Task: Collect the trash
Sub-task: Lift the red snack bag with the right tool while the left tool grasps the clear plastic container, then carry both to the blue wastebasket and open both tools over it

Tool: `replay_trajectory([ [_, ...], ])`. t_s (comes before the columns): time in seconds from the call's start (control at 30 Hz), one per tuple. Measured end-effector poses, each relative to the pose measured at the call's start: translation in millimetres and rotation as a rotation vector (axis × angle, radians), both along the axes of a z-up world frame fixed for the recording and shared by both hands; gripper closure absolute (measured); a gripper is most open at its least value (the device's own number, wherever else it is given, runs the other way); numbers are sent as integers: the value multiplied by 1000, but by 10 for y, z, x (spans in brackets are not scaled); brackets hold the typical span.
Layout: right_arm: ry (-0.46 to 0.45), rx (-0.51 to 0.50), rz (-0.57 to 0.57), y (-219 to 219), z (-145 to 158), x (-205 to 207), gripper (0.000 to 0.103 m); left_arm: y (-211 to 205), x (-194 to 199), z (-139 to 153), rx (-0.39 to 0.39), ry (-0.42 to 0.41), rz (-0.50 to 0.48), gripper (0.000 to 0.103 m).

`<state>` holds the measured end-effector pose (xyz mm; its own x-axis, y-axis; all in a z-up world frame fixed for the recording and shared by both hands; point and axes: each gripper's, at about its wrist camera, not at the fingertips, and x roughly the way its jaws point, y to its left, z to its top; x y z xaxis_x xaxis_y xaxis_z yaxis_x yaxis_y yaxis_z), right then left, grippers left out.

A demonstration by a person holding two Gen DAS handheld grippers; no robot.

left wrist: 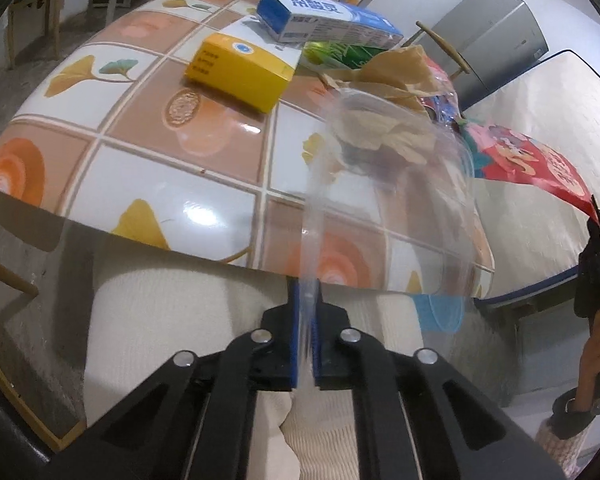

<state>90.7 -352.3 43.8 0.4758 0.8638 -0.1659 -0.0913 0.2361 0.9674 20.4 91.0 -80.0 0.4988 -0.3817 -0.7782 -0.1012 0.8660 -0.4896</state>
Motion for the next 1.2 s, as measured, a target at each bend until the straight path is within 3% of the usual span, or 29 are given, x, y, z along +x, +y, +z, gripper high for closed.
replay_trajectory([
  [0.4, -60, -8, -1, 7, 157, -102, 103, 11, -239, 334, 20, -98, -8, 100],
  [0.63, -144, -22, -122, -450, 363, -452, 103, -265, -295, 732, 20, -197, -100, 100],
  [0.83, -178, -84, -356, -1197, 425, -987, 103, -1040, 144, 1113, 55, -249, -309, 100],
  [0.97, -158, -168, -552, -1760, 338, -1381, 103, -1909, 601, 1286, 110, -237, -487, 100],
  [1.2, 8, -367, -777, -2495, -79, -1526, 103, -3654, 1351, 1057, 224, -115, -735, 100],
])
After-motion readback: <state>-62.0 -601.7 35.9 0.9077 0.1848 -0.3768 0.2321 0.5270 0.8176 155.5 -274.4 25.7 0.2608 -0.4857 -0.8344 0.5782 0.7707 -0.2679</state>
